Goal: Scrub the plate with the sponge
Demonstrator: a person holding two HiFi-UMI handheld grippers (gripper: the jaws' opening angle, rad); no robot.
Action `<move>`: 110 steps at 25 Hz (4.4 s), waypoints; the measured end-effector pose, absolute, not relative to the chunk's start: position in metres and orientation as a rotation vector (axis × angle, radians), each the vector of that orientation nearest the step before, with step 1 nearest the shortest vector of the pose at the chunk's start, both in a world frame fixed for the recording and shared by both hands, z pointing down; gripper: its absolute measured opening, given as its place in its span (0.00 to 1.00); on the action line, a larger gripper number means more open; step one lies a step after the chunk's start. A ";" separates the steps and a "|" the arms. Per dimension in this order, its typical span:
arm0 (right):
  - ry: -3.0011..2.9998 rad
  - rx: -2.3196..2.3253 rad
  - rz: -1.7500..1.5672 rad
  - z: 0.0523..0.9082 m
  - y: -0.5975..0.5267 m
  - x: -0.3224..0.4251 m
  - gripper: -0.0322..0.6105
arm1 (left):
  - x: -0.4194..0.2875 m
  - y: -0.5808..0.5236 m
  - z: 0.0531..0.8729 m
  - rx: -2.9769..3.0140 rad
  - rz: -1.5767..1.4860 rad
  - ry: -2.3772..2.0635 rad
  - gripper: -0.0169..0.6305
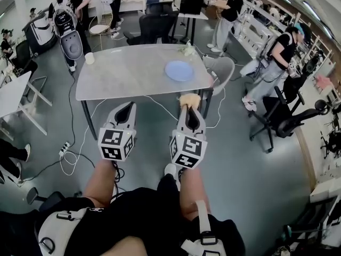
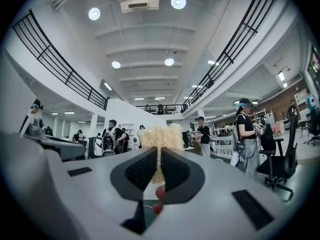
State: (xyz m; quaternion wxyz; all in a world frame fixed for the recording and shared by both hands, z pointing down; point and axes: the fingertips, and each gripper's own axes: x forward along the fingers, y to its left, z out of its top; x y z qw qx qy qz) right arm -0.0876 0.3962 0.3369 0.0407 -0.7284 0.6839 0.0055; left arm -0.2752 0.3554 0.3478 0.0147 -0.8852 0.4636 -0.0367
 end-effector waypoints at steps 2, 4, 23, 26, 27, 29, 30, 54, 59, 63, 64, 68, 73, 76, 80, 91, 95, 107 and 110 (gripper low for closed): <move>2.091 -2.224 0.025 0.333 0.377 -0.077 0.10 | -0.265 0.336 0.344 -2.743 -0.110 1.441 0.03; 2.087 -2.218 0.035 0.331 0.355 -0.066 0.10 | -0.255 0.314 0.338 -2.723 -0.085 1.451 0.03; 2.156 -2.085 -0.031 0.328 0.132 0.078 0.10 | -0.111 0.104 0.328 -2.625 -0.099 1.546 0.02; 2.178 -2.071 -0.058 0.336 0.102 0.093 0.10 | -0.093 0.080 0.332 -2.623 -0.095 1.557 0.03; 2.182 -2.069 -0.065 0.338 0.095 0.097 0.10 | -0.088 0.073 0.334 -2.626 -0.100 1.560 0.03; 2.195 -2.066 -0.075 0.341 0.081 0.103 0.10 | -0.081 0.061 0.337 -2.629 -0.116 1.570 0.03; 2.203 -2.064 -0.078 0.342 0.076 0.105 0.10 | -0.079 0.056 0.338 -2.629 -0.125 1.578 0.03; 2.192 -2.185 0.012 0.344 -0.145 0.122 0.10 | -0.045 -0.186 0.343 -2.763 -0.060 1.472 0.03; 2.198 -2.212 0.027 0.346 -0.192 0.127 0.10 | -0.031 -0.232 0.348 -2.776 -0.113 1.415 0.03; 2.222 -2.193 0.025 0.350 -0.212 0.135 0.10 | -0.026 -0.255 0.350 -2.799 -0.111 1.435 0.03; 2.236 -2.183 0.030 0.350 -0.219 0.137 0.10 | -0.025 -0.262 0.346 -2.787 -0.103 1.446 0.02; 2.294 -2.135 0.004 0.353 -0.238 0.147 0.10 | -0.014 -0.277 0.341 -2.765 -0.115 1.488 0.03; 2.321 -2.087 -0.006 0.350 -0.249 0.164 0.10 | 0.005 -0.284 0.349 -2.750 -0.159 1.528 0.03; 2.325 -2.082 -0.056 0.360 -0.252 0.174 0.10 | 0.011 -0.285 0.368 -2.776 -0.214 1.528 0.03; 2.356 -2.076 -0.078 0.369 -0.253 0.173 0.10 | 0.011 -0.282 0.398 -2.819 -0.288 1.536 0.03; 2.418 -2.064 -0.143 0.389 -0.262 0.156 0.10 | -0.020 -0.274 0.483 -2.898 -0.551 1.628 0.07; 2.462 -2.070 -0.189 0.407 -0.256 0.144 0.10 | -0.034 -0.262 0.527 -2.939 -0.690 1.661 0.08; 2.455 -2.159 -0.229 0.433 -0.248 0.149 0.10 | -0.053 -0.226 0.678 -2.996 -1.237 1.669 0.09; 2.447 -2.195 -0.234 0.438 -0.245 0.154 0.10 | -0.058 -0.223 0.701 -3.016 -1.314 1.684 0.09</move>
